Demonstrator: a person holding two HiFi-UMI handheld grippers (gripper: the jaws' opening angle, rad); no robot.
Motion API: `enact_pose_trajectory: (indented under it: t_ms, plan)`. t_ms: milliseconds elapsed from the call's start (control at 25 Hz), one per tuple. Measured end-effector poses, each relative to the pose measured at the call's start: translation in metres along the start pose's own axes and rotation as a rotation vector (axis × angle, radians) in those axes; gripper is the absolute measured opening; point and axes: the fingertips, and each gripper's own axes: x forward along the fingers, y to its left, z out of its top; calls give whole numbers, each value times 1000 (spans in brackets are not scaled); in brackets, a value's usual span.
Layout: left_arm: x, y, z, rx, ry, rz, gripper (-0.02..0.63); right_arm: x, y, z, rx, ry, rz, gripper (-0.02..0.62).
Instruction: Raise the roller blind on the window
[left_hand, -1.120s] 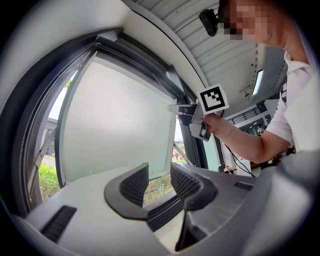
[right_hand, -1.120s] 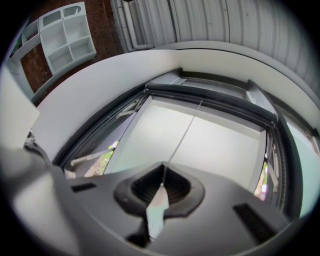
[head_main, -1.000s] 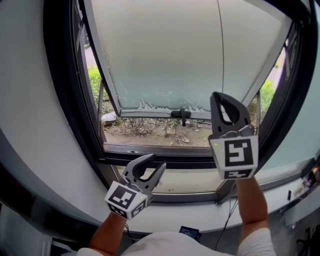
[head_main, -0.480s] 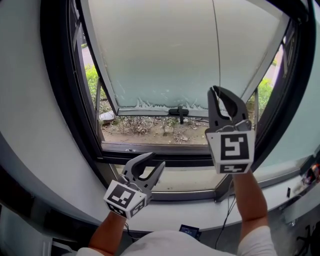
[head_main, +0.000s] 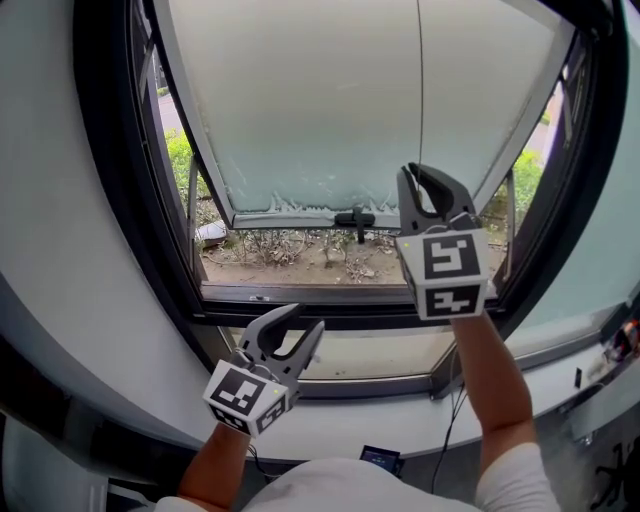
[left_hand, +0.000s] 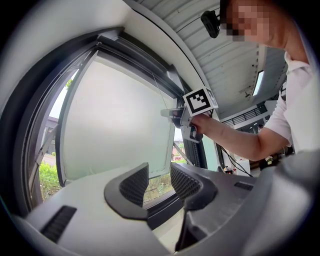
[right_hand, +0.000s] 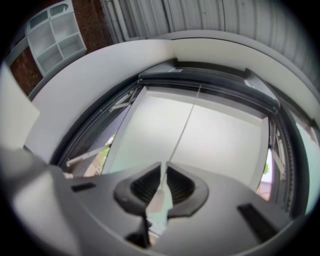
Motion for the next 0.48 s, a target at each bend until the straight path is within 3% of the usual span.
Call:
enact_pose_trajectory:
  t_ms: [160,480]
  plan:
    - [-3,3,-1,-6,2,12,152,10,5,-7,4,28,14,37]
    - [-6,8,-4,-7,9,16,152,17,13,-16,0,51,32,123]
